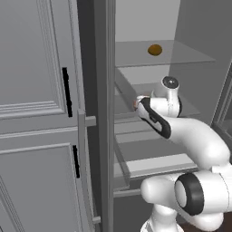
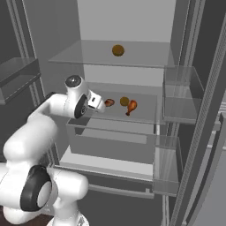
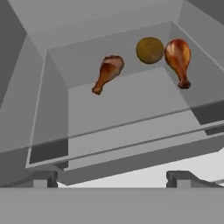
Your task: Place one avocado and one chicken drumstick in each tupperware on the nearby counter, to pack two identical lunches.
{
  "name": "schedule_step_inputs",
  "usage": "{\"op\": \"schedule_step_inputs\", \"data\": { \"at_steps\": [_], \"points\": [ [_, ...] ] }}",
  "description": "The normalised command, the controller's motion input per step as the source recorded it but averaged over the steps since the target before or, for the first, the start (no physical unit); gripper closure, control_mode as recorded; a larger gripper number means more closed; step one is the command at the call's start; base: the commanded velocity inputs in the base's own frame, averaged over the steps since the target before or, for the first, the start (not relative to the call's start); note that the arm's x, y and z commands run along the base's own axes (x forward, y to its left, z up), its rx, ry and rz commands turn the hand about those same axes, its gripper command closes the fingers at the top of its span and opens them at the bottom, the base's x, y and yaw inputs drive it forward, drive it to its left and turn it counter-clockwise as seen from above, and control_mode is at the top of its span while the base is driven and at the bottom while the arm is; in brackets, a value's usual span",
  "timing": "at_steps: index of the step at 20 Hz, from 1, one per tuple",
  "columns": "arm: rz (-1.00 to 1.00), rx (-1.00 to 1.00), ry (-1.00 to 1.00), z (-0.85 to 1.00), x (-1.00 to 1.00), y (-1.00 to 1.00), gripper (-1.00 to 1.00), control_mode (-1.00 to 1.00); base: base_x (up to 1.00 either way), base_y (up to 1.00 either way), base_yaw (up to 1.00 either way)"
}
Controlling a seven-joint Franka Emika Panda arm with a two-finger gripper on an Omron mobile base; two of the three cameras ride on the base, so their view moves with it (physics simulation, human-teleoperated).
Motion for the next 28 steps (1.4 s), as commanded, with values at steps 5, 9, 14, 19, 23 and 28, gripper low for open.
{"op": "schedule_step_inputs", "data": {
  "at_steps": [5,9,14,19,23,28],
  "points": [
    [-0.03,0.00,0.01,-0.30,0.76,0.00,-1.00,-1.00,0.00,0.00,0.00],
    [-0.01,0.00,0.01,-0.29,0.66,0.00,-1.00,-1.00,0.00,0.00,0.00],
    [-0.01,0.00,0.05,-0.24,0.63,0.00,-1.00,-1.00,0.00,0.00,0.00],
    [0.00,0.00,0.04,-0.31,0.63,0.00,-1.00,-1.00,0.00,0.00,0.00],
    [0.00,0.00,0.05,-0.34,0.62,0.00,-1.00,-1.00,0.00,0.00,0.00],
    [0.00,0.00,0.07,-0.36,0.60,-0.04,-1.00,-1.00,0.00,0.00,0.00]
  ]
}}
